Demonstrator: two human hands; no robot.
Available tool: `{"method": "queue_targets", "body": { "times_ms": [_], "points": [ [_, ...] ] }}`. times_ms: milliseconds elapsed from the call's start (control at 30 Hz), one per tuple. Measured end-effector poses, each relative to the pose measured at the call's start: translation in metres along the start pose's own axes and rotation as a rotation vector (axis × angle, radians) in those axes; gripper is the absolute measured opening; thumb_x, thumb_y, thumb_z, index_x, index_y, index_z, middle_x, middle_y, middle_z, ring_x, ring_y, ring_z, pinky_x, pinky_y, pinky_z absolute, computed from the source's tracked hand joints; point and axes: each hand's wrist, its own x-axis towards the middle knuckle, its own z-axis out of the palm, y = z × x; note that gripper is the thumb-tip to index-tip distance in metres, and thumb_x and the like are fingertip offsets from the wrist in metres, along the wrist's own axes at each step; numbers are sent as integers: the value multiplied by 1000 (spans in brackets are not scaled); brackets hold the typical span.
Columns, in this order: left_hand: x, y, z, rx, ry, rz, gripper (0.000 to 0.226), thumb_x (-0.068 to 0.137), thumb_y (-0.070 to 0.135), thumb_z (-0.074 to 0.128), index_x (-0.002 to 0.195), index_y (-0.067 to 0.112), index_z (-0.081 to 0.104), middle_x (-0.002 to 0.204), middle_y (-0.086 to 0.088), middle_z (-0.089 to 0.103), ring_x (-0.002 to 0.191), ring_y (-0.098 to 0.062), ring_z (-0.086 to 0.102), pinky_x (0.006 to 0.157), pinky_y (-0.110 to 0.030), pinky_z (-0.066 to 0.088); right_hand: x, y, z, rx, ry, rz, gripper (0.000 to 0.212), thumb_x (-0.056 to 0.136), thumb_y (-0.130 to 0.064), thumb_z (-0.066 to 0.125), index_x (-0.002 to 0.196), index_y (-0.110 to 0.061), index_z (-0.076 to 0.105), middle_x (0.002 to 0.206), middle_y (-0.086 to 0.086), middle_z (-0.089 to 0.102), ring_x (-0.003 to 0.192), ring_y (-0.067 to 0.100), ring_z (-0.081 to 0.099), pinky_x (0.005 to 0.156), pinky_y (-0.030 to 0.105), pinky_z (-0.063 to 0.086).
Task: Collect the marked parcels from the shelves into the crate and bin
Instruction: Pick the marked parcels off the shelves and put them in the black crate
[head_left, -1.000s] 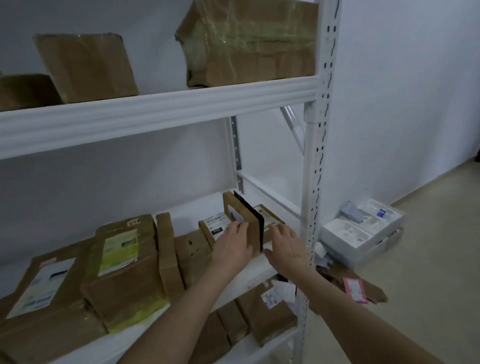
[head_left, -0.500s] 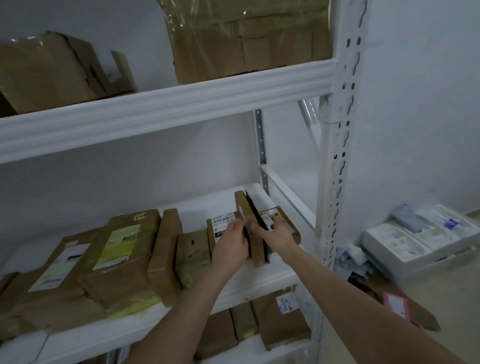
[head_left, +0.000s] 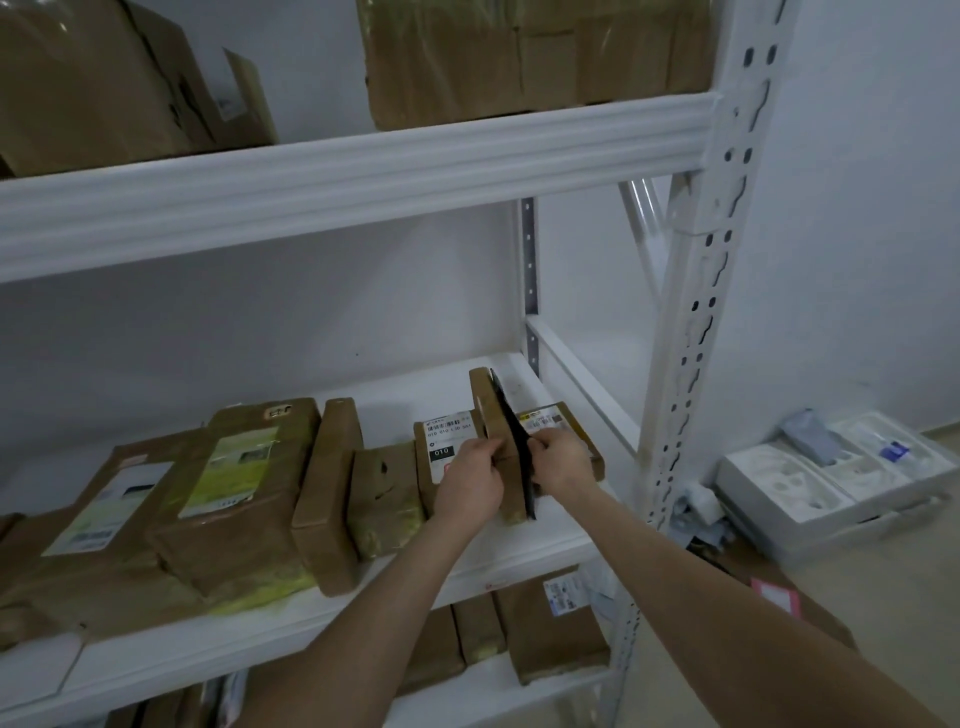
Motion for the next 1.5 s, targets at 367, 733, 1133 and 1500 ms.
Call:
{"method": "queue_targets", "body": {
  "times_ms": [367, 733, 1133, 1500],
  "points": [
    [-11, 9, -2, 165, -147, -32, 64, 93, 1, 40, 151, 22, 24, 145, -14, 38, 127, -32, 45, 100, -42, 45, -8, -26, -52, 217, 240, -175, 21, 103, -20, 36, 100, -13, 55, 86, 6, 59, 76, 24, 58, 65, 34, 47],
    [-14, 32, -51, -835, 185, -408, 36, 101, 34, 42, 126, 10, 52, 119, -9, 62, 104, -26, 62, 88, -40, 52, -15, -47, -58, 825, 79, -17, 17, 103, -10, 36, 103, -6, 53, 99, 13, 63, 82, 21, 65, 69, 30, 57],
    [-30, -21, -69, -777, 380, -450, 31, 84, 5, 70, 113, 4, 61, 112, -17, 66, 101, -30, 64, 91, -44, 53, -34, -38, -29, 296, -57, -120, 49, 86, -24, 69, 131, -18, 52, 114, 3, 67, 99, 22, 64, 86, 43, 54],
    [-61, -22, -82, -376, 425, -295, 62, 83, 13, 71, 140, 16, 47, 120, -8, 65, 109, -21, 60, 94, -36, 49, -56, -45, -11, 112, -31, -166, 68, 82, -17, 73, 141, -22, 39, 127, 2, 62, 110, 25, 60, 86, 40, 51]
  ]
}}
